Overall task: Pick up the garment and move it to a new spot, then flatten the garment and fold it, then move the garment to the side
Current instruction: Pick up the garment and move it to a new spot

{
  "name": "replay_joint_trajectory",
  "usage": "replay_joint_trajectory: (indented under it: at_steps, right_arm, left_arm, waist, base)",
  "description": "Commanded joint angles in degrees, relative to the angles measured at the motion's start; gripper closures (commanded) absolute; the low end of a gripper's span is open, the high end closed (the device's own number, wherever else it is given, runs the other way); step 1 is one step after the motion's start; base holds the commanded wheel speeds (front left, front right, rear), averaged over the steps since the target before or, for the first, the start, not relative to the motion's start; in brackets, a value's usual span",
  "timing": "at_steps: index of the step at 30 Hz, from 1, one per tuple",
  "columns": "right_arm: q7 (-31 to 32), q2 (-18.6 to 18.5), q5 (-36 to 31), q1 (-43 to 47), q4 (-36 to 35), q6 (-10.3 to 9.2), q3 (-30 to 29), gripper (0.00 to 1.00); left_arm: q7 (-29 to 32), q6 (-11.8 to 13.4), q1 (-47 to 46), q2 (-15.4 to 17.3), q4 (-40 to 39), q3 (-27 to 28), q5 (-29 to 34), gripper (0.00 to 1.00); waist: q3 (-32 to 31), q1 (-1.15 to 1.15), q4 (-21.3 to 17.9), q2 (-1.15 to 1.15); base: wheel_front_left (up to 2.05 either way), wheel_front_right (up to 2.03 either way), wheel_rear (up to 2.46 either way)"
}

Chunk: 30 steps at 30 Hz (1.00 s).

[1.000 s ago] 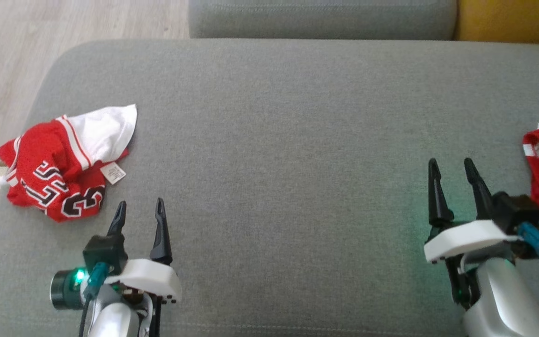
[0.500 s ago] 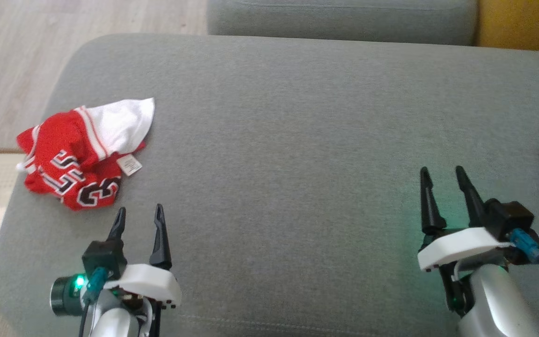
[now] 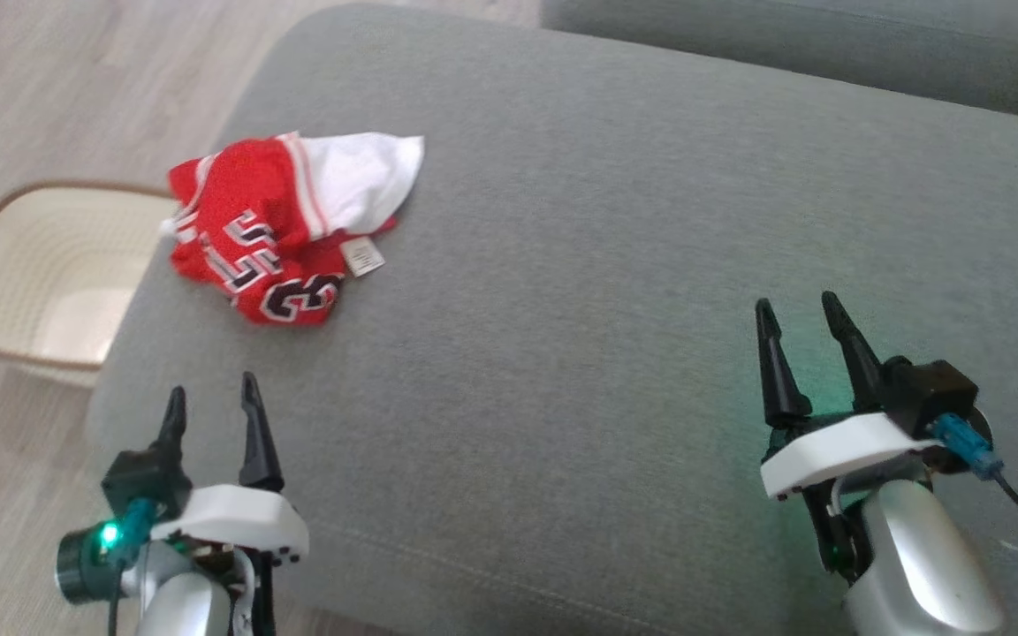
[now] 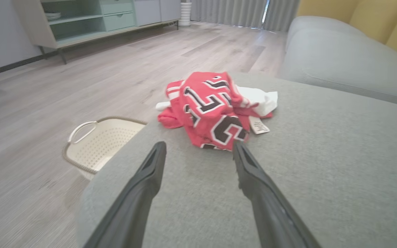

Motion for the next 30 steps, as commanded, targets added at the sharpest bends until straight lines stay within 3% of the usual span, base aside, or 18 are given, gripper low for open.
replay_joint_trajectory:
  at_steps: [1,9,16,23,30]
  right_arm:
    - [-0.61,0.07,0.07,-2.51,-1.82,0.37,1.80,0.00]
    - [-0.61,0.07,-0.49,-3.69,-1.84,0.37,2.79,0.00]
    - [-0.61,0.07,-0.83,-4.72,-1.74,0.37,3.67,0.00]
    - [-0.61,0.07,-1.31,-6.36,-2.00,0.37,5.02,0.00]
    - [-0.25,0.07,-2.72,-8.31,-3.36,0.37,5.41,0.00]
  left_arm:
    - [-0.29,0.77,-1.98,0.46,-2.05,2.70,-0.57,0.00]
    - [-0.29,1.51,-1.54,0.46,-1.70,4.36,-2.07,0.00]
    - [-0.29,1.34,-1.71,0.46,-1.78,5.44,-3.91,0.00]
    - [-0.29,-1.22,-4.34,0.46,0.04,7.54,-6.00,0.00]
    - [-0.29,-6.40,-13.05,0.94,5.35,12.15,-4.32,0.00]
  waist:
    - [1.32,0.00,3.02,0.00]
    - [2.30,0.00,7.45,0.00]
    - [3.32,0.00,7.76,0.00]
    - [5.54,0.00,5.15,0.00]
    - [9.46,0.00,1.06,0.00]
  base:
    - [0.00,0.00,0.00]
    - [0.00,0.00,0.00]
    - [0.00,0.00,0.00]
    - [0.00,0.00,0.00]
    - [0.00,0.00,0.00]
